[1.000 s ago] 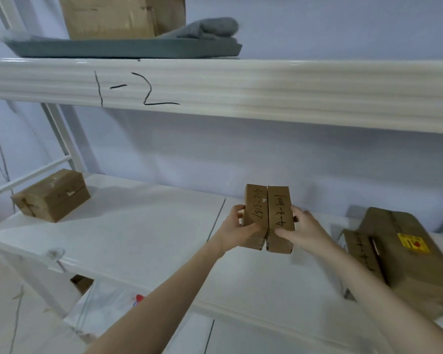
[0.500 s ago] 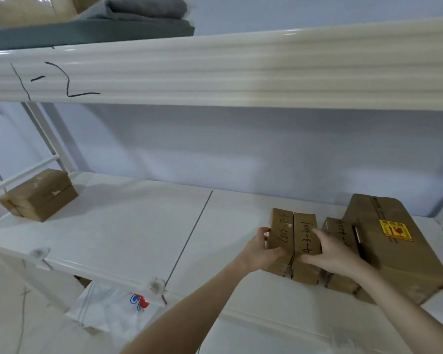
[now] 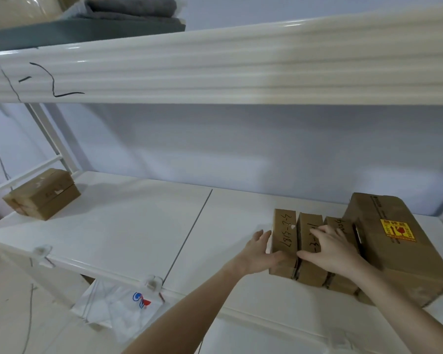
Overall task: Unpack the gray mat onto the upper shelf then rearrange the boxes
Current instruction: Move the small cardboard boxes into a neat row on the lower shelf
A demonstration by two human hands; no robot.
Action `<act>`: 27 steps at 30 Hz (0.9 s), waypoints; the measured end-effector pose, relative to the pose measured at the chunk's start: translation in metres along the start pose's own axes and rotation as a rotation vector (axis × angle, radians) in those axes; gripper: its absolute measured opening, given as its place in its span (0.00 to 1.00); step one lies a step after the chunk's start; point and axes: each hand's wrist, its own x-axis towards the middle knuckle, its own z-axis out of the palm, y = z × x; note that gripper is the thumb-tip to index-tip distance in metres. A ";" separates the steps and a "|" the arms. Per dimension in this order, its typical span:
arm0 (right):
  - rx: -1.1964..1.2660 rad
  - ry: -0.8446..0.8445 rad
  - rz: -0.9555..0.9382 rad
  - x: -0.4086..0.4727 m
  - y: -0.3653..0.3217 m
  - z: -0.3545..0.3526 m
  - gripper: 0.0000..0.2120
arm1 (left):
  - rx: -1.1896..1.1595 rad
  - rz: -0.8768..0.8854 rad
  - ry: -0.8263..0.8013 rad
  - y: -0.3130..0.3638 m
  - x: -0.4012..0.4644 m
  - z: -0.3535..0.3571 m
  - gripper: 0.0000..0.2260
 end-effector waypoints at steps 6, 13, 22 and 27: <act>0.076 0.085 -0.119 0.008 -0.032 -0.018 0.39 | 0.098 0.085 0.259 -0.005 -0.009 -0.049 0.32; 0.145 0.116 -0.277 0.027 -0.111 -0.034 0.40 | 0.148 0.101 0.494 -0.023 -0.044 -0.142 0.31; 0.105 0.113 -0.526 0.046 -0.270 -0.028 0.39 | 0.173 0.009 0.740 -0.098 -0.121 -0.271 0.30; 0.114 0.088 -0.658 0.055 -0.370 -0.004 0.39 | 0.157 -0.060 0.841 -0.154 -0.168 -0.343 0.31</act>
